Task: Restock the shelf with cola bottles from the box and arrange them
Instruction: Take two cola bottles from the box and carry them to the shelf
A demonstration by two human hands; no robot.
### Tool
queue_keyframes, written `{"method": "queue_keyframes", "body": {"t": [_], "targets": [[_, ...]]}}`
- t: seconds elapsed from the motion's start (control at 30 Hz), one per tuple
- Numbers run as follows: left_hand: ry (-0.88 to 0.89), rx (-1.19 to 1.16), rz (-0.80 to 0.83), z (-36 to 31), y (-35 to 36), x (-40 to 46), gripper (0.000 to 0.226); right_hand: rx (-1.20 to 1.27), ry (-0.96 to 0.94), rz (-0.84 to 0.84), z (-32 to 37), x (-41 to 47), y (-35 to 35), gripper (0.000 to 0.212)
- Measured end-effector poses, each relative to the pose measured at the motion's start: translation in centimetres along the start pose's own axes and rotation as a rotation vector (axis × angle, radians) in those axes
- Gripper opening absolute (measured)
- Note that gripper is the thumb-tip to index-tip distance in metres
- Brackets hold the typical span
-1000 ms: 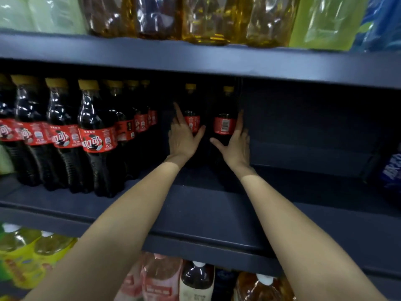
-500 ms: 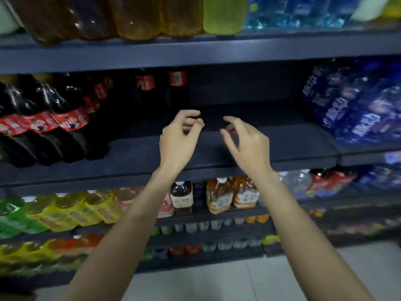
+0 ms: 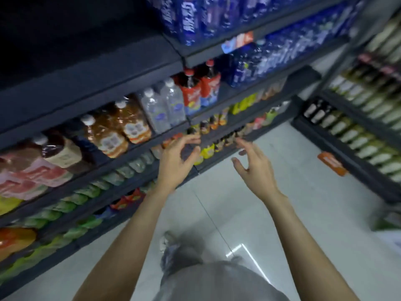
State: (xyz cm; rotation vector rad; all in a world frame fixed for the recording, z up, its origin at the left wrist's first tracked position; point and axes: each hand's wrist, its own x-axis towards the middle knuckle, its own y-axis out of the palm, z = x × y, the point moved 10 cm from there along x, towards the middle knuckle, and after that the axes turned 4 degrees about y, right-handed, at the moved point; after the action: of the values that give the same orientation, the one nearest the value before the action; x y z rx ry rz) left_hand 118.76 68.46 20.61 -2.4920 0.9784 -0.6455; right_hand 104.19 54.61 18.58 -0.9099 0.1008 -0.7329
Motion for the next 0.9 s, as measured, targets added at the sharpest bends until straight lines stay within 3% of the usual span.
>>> {"method": "queue_keyframes", "body": {"t": [0.07, 0.17, 0.37, 0.57, 0.67, 0.77, 0.9], "targets": [[-0.165, -0.086, 0.096, 1.1, 7.3, -1.1, 0.037, -0.031, 0.163, 0.120, -7.0, -2.8, -1.8, 0.046], [-0.364, -0.128, 0.296, 2.3, 18.2, -3.5, 0.018, -0.053, 0.390, 0.217, -16.9, -7.3, -5.2, 0.047], [-0.543, -0.031, 0.635, 0.7, 35.9, -6.9, 0.023, 0.016, 0.811, 0.219, -33.8, -17.3, -11.8, 0.039], [-0.583, 0.125, 0.895, -1.9, 51.3, -7.4, 0.030, 0.136, 1.195, 0.065, -48.0, -26.4, -19.0, 0.036], [-0.590, 0.205, 0.993, -3.1, 59.0, -6.6, 0.048, 0.190, 1.363, -0.012, -54.0, -30.7, -23.1, 0.039], [-0.538, 0.312, 1.099, -5.9, 67.2, -4.8, 0.040, 0.186, 1.456, 0.087, -59.2, -33.9, -27.6, 0.042], [-0.399, 0.338, 1.128, -13.3, 77.5, -1.4, 0.033, 0.230, 1.514, -0.047, -66.6, -35.4, -35.8, 0.037]]}}
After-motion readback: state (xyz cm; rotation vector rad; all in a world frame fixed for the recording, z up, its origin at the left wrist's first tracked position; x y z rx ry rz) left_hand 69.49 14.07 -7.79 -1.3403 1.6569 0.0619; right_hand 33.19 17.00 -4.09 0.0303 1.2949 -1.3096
